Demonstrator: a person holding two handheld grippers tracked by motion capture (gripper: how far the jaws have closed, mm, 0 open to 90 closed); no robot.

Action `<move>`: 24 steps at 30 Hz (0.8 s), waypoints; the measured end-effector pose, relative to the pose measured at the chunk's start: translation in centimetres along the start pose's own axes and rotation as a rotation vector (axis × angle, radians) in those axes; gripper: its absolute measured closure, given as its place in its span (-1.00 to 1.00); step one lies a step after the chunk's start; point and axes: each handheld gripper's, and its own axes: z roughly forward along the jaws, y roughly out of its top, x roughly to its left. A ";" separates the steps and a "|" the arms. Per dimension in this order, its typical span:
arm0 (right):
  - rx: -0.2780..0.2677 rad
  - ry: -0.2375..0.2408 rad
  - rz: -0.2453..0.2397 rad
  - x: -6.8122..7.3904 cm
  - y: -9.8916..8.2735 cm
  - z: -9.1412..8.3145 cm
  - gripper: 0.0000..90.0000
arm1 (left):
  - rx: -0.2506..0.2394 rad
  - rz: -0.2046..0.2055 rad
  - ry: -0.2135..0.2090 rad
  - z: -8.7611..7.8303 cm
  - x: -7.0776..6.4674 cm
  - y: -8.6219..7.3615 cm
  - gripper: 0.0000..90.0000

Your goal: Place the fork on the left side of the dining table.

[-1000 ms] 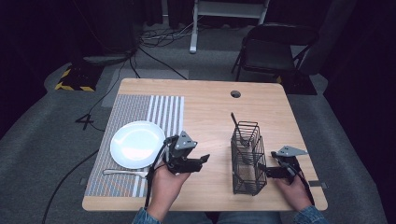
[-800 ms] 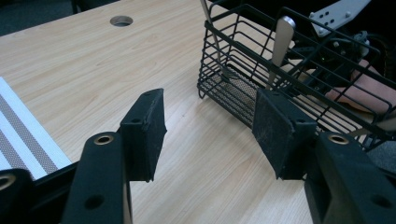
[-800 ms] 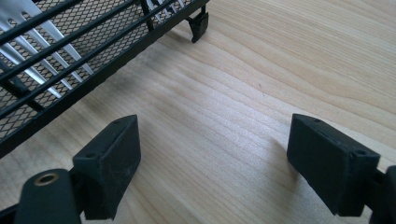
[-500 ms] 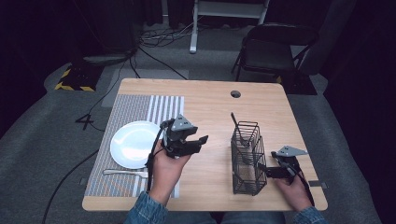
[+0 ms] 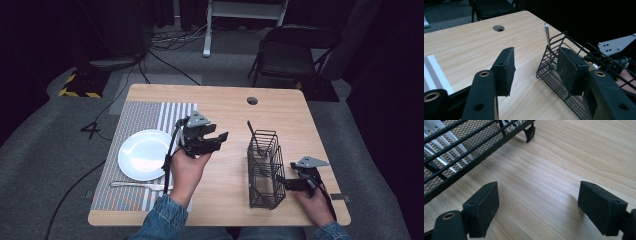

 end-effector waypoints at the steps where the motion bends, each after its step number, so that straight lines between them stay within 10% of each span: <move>1: 0.000 0.000 0.000 0.0 0.0 0.0 -0.61 | 0.000 0.004 -0.001 0.2 -0.1 0.2 0.10; 20: 0.000 0.000 -0.001 0.0 0.0 0.0 -0.61 | -0.001 0.008 -0.114 6.3 -1.1 2.6 0.03; 24: 0.000 0.000 -0.001 0.0 0.0 0.0 -0.61 | 0.002 0.037 -0.084 7.7 -1.3 2.5 0.05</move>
